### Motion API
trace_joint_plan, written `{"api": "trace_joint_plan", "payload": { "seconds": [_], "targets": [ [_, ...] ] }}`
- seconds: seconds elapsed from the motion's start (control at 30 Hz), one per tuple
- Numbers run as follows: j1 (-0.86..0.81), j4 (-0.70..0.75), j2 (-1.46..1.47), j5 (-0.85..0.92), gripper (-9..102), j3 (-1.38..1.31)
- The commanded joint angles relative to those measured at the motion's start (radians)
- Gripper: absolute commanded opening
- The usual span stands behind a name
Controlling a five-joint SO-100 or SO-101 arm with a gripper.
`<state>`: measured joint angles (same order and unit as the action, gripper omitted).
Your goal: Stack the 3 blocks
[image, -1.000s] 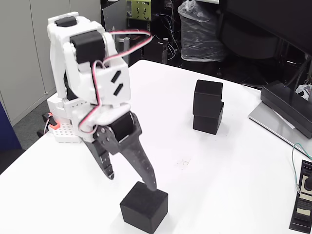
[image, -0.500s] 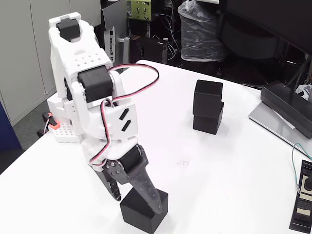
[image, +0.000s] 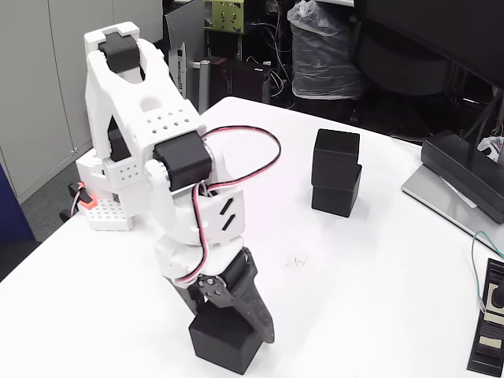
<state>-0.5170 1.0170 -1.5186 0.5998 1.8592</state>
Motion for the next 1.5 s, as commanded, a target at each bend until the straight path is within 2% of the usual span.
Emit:
{"api": "trace_joint_plan", "payload": {
  "seconds": [0.0,0.23,0.37,0.5,0.7,1.07,1.47],
  "targets": [
    [0.014,-0.008,0.0,0.006,30,-0.003],
    [0.008,-0.006,-0.005,-0.005,14,-0.003],
    [0.011,0.003,-0.008,-0.006,9,-0.012],
    [0.018,0.015,-0.014,-0.009,9,-0.017],
    [0.031,0.121,-0.163,-0.087,12,-0.018],
    [0.322,0.233,-0.423,-0.282,14,-0.048],
    [0.607,0.382,-0.449,-0.451,14,-0.356]
  ]
}}
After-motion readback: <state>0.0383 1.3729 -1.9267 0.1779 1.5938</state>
